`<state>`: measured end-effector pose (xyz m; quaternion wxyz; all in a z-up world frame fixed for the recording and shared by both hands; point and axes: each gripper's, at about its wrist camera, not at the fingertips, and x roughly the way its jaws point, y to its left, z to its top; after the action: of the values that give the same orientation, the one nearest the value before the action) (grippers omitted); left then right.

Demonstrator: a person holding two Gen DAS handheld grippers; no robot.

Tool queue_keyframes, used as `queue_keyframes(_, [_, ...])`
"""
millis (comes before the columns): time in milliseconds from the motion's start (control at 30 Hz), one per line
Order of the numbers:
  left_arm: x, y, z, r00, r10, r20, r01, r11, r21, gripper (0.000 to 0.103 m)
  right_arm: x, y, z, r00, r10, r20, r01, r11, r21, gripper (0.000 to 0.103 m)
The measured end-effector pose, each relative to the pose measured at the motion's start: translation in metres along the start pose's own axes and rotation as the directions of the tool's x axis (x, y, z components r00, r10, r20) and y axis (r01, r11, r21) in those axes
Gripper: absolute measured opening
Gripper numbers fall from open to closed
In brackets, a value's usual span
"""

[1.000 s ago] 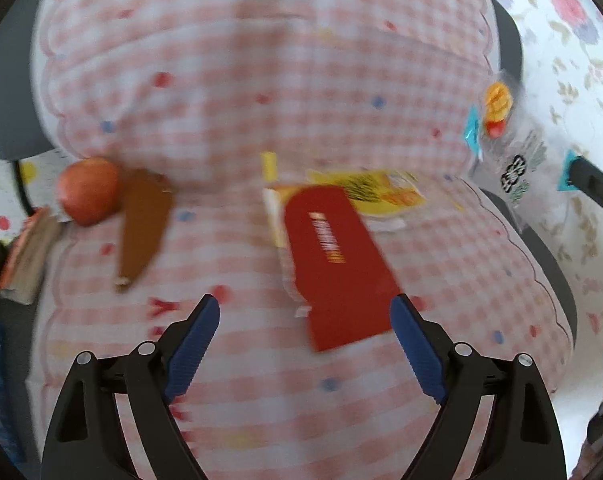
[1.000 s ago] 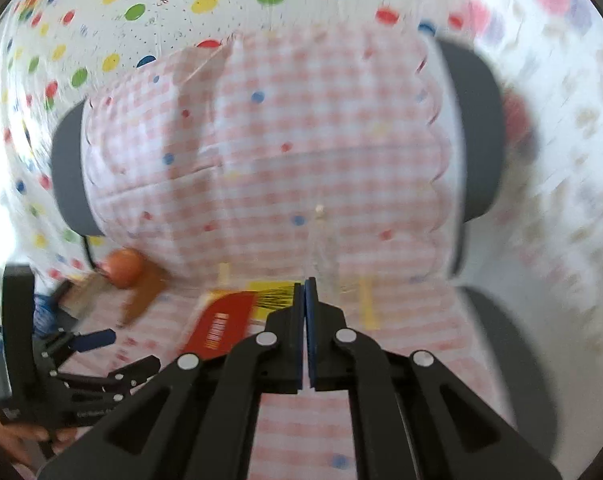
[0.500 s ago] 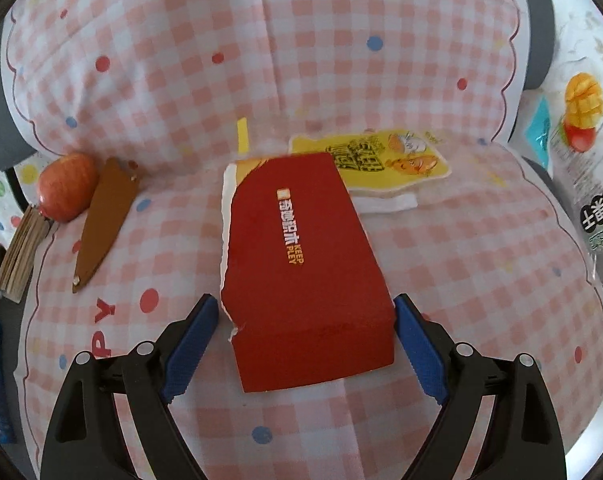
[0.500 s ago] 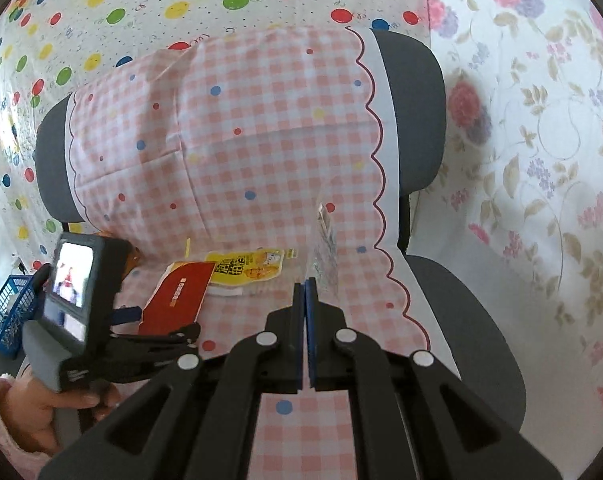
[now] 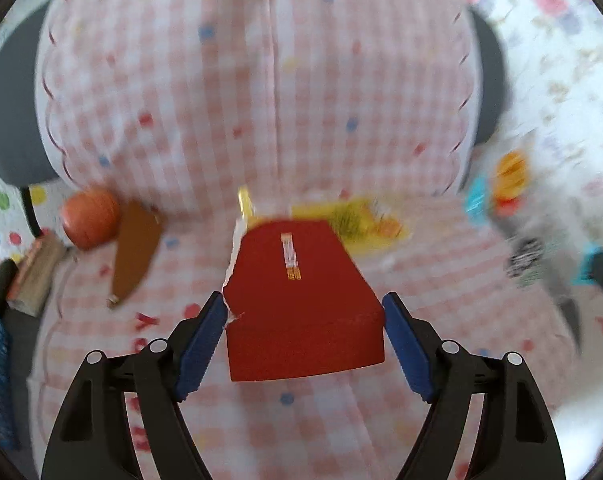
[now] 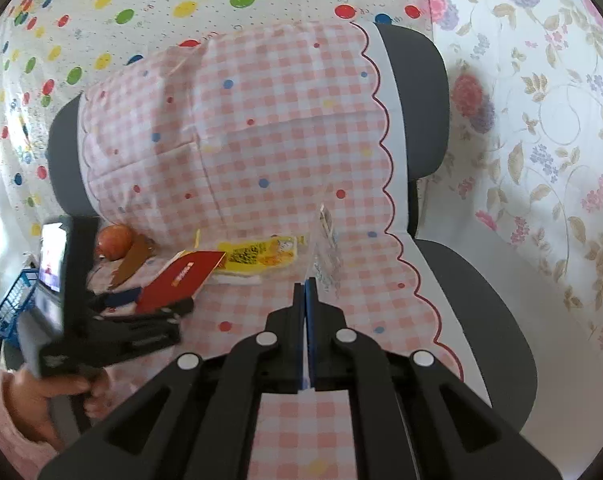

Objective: Collect trash
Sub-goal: 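Carry red box and snack packet over the bin and open both tools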

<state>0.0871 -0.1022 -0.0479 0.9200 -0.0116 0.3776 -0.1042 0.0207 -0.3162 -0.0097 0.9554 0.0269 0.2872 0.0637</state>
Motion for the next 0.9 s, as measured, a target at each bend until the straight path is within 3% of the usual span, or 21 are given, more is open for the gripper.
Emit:
queue_keyframes(233, [-0.066, 0.005, 0.000, 0.990, -0.027, 0.136, 0.018, 0.998, 0.063, 0.078, -0.016, 0.004, 0.003, 0.998, 0.063, 0.018, -0.063, 0.997, 0.044, 0.001])
queue_keyframes(500, [-0.109, 0.018, -0.011, 0.983, -0.077, 0.168, 0.071, 0.997, 0.039, 0.078, -0.047, 0.014, -0.008, 0.997, 0.067, 0.036, -0.069, 0.997, 0.044, 0.001])
queue_keyframes(900, [-0.150, -0.015, -0.085, 0.969, -0.180, 0.170, 0.163, 0.981, 0.108, 0.078, -0.105, 0.020, -0.055, 0.999, 0.020, 0.032, -0.022, 0.998, 0.055, 0.001])
